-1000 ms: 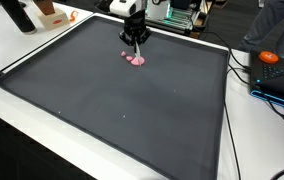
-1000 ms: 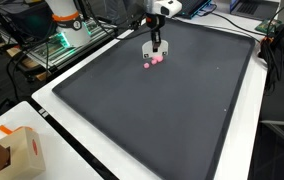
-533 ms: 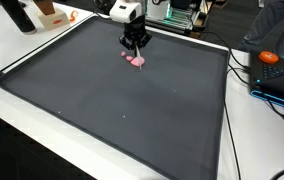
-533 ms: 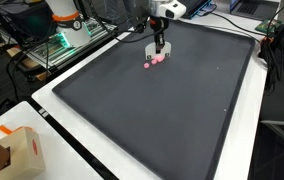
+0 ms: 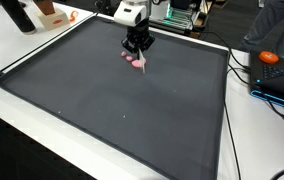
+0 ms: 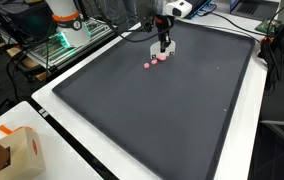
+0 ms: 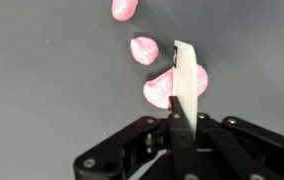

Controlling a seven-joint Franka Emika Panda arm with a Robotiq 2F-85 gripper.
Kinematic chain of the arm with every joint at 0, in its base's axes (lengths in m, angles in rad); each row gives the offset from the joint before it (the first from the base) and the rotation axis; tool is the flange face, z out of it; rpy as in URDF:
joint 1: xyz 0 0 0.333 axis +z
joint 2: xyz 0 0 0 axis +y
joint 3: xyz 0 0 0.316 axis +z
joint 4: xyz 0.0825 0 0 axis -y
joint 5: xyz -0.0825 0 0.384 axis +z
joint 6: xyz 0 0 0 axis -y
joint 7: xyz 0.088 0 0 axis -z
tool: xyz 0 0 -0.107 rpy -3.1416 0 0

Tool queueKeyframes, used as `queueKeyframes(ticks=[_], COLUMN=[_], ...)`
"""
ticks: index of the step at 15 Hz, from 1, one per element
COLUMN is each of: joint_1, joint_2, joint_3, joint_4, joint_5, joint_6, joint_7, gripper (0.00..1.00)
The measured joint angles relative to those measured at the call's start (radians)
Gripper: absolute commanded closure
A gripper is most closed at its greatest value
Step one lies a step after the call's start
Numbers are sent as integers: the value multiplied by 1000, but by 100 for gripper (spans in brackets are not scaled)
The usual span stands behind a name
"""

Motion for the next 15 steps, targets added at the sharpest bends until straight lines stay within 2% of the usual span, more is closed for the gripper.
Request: queueKeyframes(ticks=[8, 15], joint_1=[6, -19], joint_2=[35, 22], joint_3=[1, 2], joint_4=[64, 47], joint_5=[-35, -27], joint_6=[-75, -89], joint_7=[14, 2], gripper=[99, 99])
